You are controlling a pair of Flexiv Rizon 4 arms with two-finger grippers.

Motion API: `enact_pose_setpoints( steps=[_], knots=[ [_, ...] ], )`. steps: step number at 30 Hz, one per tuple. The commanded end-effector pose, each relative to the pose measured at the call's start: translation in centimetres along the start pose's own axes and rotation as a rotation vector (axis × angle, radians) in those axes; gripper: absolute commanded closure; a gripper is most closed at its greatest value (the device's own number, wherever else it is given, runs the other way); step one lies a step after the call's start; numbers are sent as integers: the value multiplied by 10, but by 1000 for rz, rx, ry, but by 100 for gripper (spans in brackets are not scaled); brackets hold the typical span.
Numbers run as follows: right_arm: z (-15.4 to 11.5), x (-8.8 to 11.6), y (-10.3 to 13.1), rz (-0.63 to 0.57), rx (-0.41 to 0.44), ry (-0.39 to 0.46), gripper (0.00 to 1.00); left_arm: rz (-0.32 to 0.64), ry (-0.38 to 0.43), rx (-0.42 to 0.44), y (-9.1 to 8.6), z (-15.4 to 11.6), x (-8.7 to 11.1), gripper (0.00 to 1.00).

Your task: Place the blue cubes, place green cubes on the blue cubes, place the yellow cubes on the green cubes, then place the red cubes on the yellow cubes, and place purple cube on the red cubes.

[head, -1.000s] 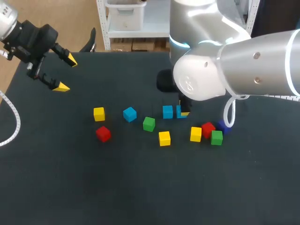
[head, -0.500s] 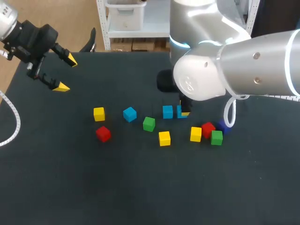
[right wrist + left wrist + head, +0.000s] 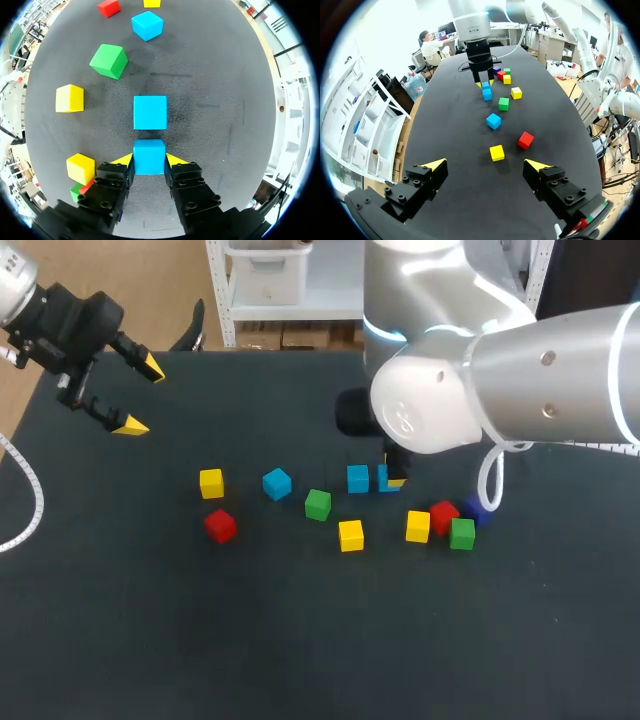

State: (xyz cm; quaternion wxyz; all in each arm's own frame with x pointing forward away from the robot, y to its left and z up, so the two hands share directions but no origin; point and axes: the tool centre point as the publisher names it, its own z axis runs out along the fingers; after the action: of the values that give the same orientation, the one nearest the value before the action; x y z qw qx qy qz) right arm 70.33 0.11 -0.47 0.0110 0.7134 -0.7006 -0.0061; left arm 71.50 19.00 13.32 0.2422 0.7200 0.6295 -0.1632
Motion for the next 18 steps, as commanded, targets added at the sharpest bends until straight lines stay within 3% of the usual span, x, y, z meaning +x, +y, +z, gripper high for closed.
enact_pose_setpoints(
  steps=[1,9,15,16,18],
  knots=[
    [-1,1,0,-1,-3,-3,61,2,0,0,0,0,1,0],
    [-2,2,2,-2,-6,-6,49,2,0,0,0,0,1,0],
    [-23,8,7,10,-18,-83,15,2,0,0,0,0,1,0],
    [-27,11,8,14,-29,-112,2,2,0,0,0,0,1,0],
    [-33,18,8,28,-59,-180,0,2,0,0,0,0,1,0]
  ],
)
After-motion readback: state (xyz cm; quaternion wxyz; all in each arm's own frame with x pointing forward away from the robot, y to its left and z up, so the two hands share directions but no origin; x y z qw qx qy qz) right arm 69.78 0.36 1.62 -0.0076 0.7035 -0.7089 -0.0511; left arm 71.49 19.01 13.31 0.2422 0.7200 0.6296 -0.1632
